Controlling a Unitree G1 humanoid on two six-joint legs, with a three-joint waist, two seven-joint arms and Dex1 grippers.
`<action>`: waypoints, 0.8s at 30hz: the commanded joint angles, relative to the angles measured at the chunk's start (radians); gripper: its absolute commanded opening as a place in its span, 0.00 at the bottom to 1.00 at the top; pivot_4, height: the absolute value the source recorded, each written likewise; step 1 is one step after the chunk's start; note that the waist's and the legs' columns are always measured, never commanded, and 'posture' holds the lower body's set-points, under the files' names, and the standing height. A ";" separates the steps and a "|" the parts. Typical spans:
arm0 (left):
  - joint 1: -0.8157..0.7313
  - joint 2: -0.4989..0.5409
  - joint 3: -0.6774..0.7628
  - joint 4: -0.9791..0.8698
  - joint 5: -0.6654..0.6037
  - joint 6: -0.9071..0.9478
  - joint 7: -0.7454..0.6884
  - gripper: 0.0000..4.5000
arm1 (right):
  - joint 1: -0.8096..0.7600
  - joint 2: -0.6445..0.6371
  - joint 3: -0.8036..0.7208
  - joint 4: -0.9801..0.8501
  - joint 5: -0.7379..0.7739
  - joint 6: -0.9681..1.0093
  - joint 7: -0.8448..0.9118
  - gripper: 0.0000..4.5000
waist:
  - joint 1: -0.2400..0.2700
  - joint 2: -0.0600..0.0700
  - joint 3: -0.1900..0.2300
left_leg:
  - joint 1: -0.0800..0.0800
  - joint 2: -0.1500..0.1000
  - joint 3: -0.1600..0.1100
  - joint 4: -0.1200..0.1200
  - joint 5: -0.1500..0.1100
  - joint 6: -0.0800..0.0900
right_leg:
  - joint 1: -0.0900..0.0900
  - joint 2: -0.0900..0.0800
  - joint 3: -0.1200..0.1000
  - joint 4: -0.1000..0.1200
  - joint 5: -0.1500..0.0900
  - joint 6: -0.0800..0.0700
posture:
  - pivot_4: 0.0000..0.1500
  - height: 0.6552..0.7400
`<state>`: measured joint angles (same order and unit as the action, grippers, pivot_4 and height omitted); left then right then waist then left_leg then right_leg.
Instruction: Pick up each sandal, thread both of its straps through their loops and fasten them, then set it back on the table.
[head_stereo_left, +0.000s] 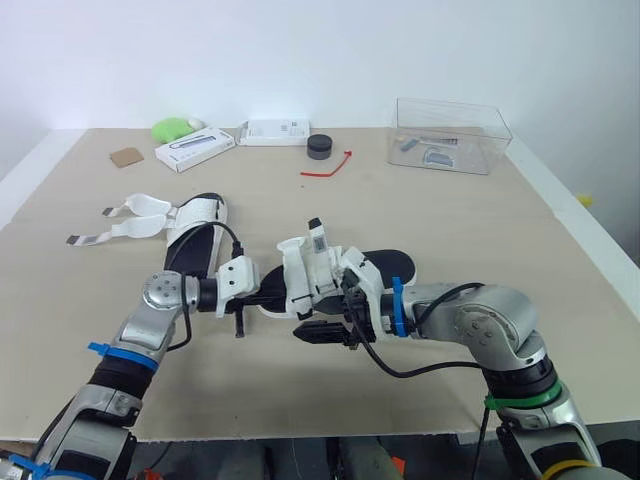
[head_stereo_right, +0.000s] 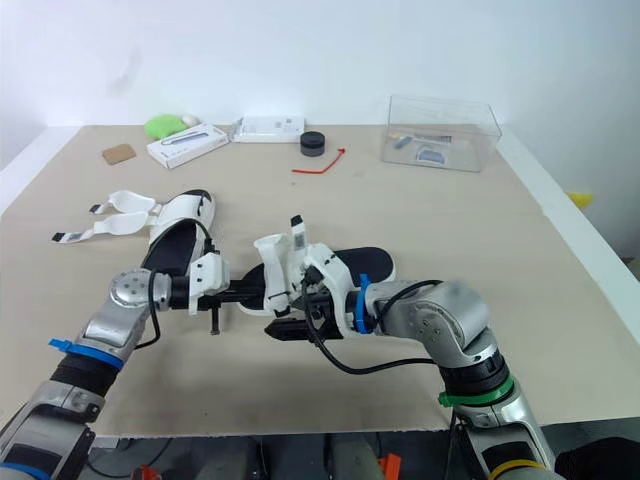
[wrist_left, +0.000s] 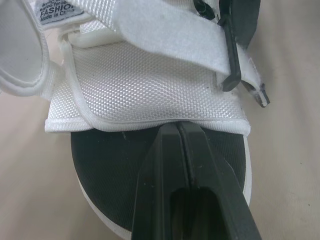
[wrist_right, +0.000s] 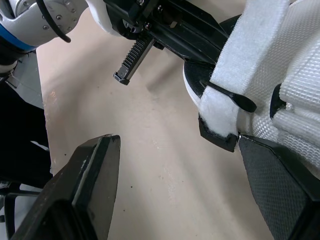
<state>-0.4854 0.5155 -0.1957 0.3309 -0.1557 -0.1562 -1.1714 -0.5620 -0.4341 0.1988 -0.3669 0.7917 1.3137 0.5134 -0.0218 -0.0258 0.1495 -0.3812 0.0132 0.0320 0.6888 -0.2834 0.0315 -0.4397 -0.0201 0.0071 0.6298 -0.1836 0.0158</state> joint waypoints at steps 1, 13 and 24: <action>0.027 0.002 -0.037 -0.003 0.037 0.018 -0.007 0.00 | -0.024 0.033 -0.024 -0.011 0.011 0.020 -0.016 0.90 | 0.000 0.000 0.000 | 0.000 0.000 0.000 0.000 0.000 0.000 | 0.000 0.000 0.000 0.000 0.000 0.000 | 1.00 1.00; 0.039 0.007 -0.044 -0.016 0.039 0.024 -0.007 0.00 | 0.010 0.027 -0.054 -0.020 -0.045 0.077 -0.101 0.90 | 0.001 0.000 0.000 | 0.000 0.001 0.000 0.000 0.000 0.000 | 0.000 0.001 0.000 0.000 -0.001 -0.001 | 1.00 1.00; 0.028 0.009 -0.051 -0.004 0.044 0.020 -0.018 0.00 | -0.013 0.118 -0.142 -0.051 -0.004 0.133 -0.150 0.90 | 0.001 0.000 0.000 | -0.001 0.000 0.000 0.000 0.000 0.000 | -0.001 0.001 0.000 0.000 -0.001 -0.001 | 1.00 1.00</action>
<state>-0.4740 0.5206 -0.1975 0.3049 -0.1552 -0.1491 -1.1650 -0.5379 -0.3325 0.1095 -0.3792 0.7770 1.4607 0.3770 -0.0211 -0.0255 0.1498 -0.3822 0.0134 0.0315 0.6883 -0.2833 0.0316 -0.4404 -0.0191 0.0066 0.6300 -0.1846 0.0148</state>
